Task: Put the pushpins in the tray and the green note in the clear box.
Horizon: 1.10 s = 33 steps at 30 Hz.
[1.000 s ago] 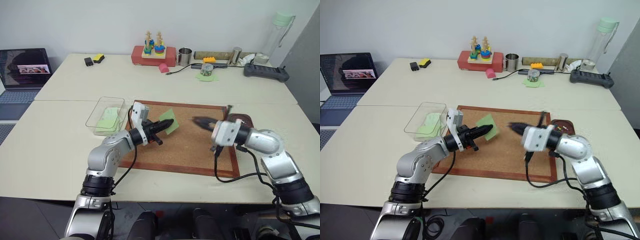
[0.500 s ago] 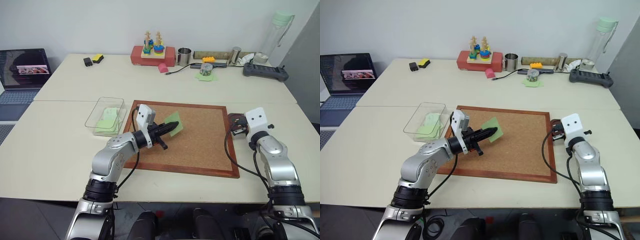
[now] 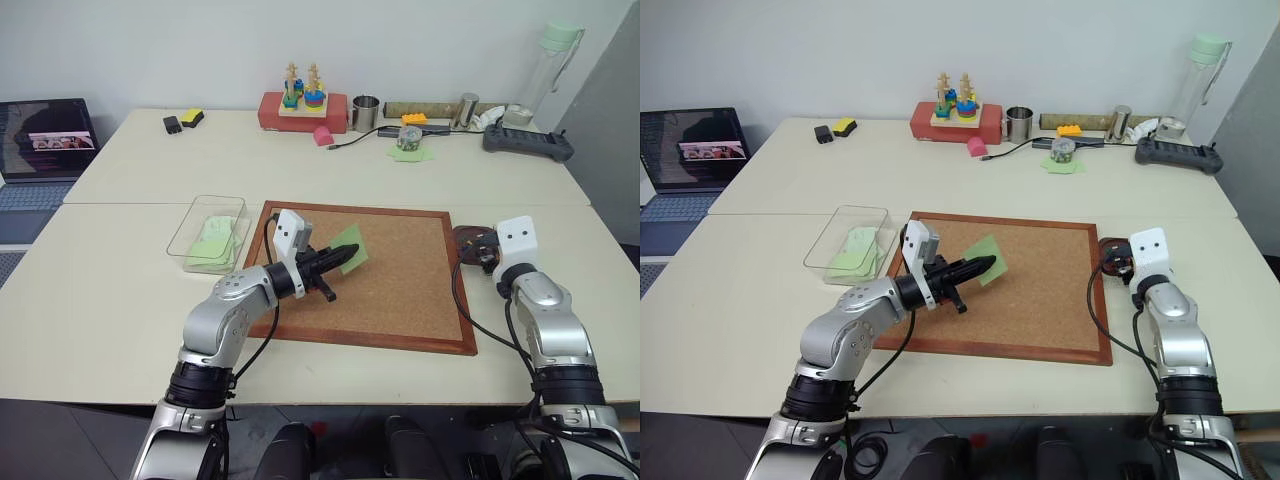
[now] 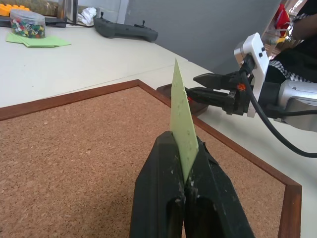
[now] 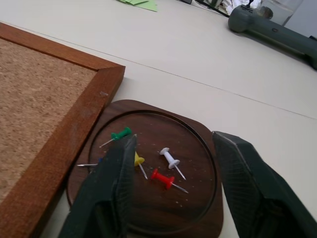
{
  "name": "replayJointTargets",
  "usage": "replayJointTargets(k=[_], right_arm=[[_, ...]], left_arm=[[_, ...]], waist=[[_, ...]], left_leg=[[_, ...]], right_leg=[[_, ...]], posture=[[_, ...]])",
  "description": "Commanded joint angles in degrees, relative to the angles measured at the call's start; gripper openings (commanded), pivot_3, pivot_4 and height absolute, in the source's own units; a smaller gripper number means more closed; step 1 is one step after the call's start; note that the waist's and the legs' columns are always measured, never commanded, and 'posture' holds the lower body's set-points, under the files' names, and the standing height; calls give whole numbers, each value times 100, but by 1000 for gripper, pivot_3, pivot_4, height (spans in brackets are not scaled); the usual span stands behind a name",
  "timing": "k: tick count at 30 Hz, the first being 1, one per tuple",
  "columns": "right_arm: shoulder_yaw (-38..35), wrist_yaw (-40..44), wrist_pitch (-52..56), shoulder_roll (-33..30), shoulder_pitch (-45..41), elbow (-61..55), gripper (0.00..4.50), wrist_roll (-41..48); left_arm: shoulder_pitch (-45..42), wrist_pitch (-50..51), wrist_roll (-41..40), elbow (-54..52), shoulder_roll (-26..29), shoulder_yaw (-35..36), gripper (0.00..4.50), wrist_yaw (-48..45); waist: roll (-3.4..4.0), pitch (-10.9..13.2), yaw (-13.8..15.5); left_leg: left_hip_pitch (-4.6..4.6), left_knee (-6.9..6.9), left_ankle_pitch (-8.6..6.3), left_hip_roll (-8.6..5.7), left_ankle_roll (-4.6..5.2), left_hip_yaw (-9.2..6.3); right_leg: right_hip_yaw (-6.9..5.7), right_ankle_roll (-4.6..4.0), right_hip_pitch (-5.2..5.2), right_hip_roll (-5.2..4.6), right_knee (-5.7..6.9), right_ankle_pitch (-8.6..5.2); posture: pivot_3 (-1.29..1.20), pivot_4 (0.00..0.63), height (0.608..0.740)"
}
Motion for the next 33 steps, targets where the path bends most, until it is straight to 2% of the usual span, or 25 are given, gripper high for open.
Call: replayJointTargets(k=[1,4,6,9,12,14,16,20,27,30,33], right_arm=[[-254,132,-205,-88,-68,-487,2444,282],[-280,566,-394,-247,-32,-883,2444,558],[-196,1181,-484,-424,30,-1283,2444,890],[57,2344,6,-754,96,-2132,2444,1750],[275,2893,534,-1015,-11,-2691,2444,2267],[399,3213,1245,-1123,-427,-3052,2444,2974],[481,3398,1675,-1178,-743,-3172,2444,3367],[746,3664,1906,-1279,-1085,-3142,2444,3500],[974,3795,1941,-1238,-1268,-3094,2444,3469],[1025,3819,1927,-1230,-1269,-3117,2462,3447],[1016,3812,1945,-1241,-1239,-3153,2462,3455]], left_arm=[[-44,-93,-51,-366,-6,104,0,93],[-60,-108,-60,-525,66,273,0,243],[-89,-178,14,-645,118,472,0,485],[-85,-311,143,-792,234,859,0,898],[20,-423,237,-869,429,1148,0,1096],[92,-740,527,-793,692,1583,0,1434],[112,-968,815,-645,889,1850,0,1764],[115,-974,1231,-208,1219,2094,0,2250],[-151,-670,1307,498,1271,2155,0,2584],[-209,-549,1246,604,1293,2076,398,2500],[-213,-448,1197,622,1326,2071,1016,2422]], waist=[[0,0,0],[1,0,-2],[1,1,-4],[0,2,-15],[0,2,-19],[0,2,-17],[0,3,-19],[-3,4,20],[-9,8,151],[-9,8,153],[-10,8,148]], left_leg=[[0,0,0,0,0,0],[-1,0,0,2,0,0],[-1,0,0,2,0,-1],[0,0,0,4,1,-3],[2,-1,-1,7,1,-10],[2,0,-1,10,1,-25],[2,1,-1,10,1,-29],[2,1,-1,11,1,-44],[-15,2,-1,2,1,-47],[-15,1,-1,4,0,-48],[-15,0,-1,4,0,-49]], right_leg=[[0,0,0,0,0,0],[0,0,-1,0,0,0],[0,1,-1,0,0,0],[-2,7,0,3,-1,-4],[-2,26,1,6,0,-15],[-6,26,3,6,-2,-16],[-3,26,3,5,0,-15],[-9,26,3,4,-4,-15],[-15,3,-5,-8,-12,-1],[-20,3,-5,-6,-10,-1],[-19,2,-7,-6,-10,0]], posture=[[0,150,740],[0,150,740],[0,150,740],[0,150,740],[0,150,740],[0,150,740],[0,150,740],[0,150,740],[0,150,740],[0,150,740],[0,150,740]])
